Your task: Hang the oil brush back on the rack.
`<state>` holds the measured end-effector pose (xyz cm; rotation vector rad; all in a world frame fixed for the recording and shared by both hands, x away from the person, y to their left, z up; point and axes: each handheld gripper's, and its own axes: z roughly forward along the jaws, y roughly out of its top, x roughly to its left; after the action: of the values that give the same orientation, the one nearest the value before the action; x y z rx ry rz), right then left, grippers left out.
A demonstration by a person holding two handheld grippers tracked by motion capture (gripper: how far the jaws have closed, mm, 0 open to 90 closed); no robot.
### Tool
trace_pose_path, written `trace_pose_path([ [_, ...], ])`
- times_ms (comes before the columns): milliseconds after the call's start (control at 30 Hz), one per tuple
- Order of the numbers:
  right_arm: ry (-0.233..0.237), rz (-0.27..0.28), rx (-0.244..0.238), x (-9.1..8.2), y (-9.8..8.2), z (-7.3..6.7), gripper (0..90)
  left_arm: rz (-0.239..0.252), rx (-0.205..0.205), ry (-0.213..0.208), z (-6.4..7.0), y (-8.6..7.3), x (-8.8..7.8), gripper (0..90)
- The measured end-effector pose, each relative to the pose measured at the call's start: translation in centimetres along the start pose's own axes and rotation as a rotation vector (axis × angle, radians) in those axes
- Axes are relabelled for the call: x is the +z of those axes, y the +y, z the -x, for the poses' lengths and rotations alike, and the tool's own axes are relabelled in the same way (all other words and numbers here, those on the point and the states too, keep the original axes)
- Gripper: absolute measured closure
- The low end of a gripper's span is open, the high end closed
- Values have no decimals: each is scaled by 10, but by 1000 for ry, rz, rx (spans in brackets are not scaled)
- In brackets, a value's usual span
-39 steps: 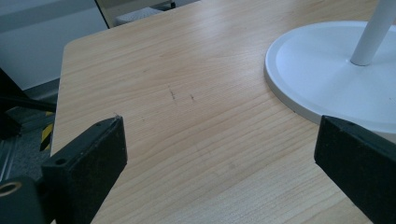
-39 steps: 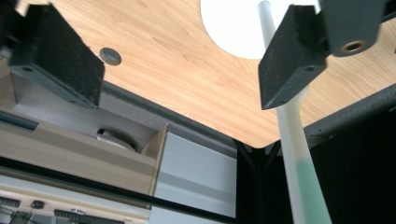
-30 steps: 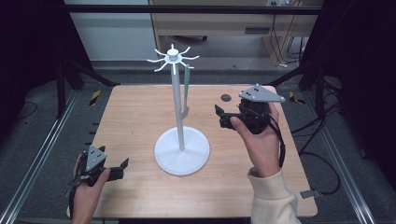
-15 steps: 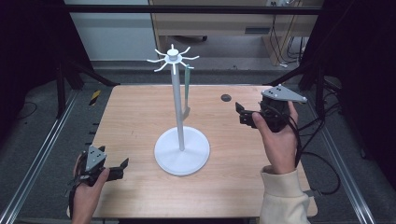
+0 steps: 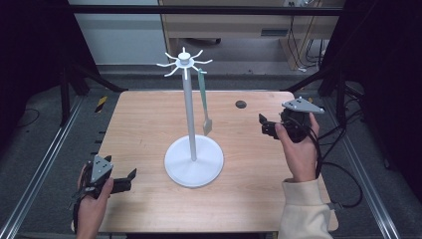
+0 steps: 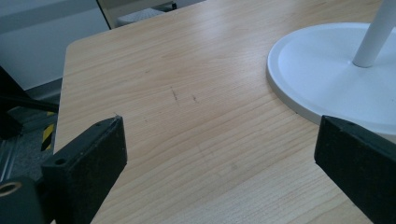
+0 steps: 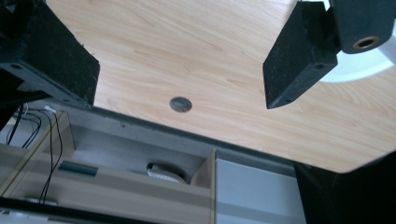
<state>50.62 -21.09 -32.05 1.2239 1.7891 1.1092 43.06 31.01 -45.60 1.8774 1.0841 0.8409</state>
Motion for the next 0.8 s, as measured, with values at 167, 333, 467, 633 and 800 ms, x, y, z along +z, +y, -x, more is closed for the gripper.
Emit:
trace_pose_path([
  [167, -2, -39, -3, 15, -18, 4, 103, -4, 0, -6, -1, 0, 0, 20],
  [333, 12, -70, -12, 27, -34, 0, 111, -4, 0, -9, 0, 0, 0, 20],
  [467, 31, -97, -29, 36, -44, -6, 111, -2, -1, -7, -1, 0, 0, 20],
  [633, 71, -105, -48, 45, -54, -11, 114, -2, 0, -6, -1, 0, 0, 20],
  [800, 87, -116, -45, 52, -65, -12, 113, -4, 3, -9, 0, 0, 1, 20],
])
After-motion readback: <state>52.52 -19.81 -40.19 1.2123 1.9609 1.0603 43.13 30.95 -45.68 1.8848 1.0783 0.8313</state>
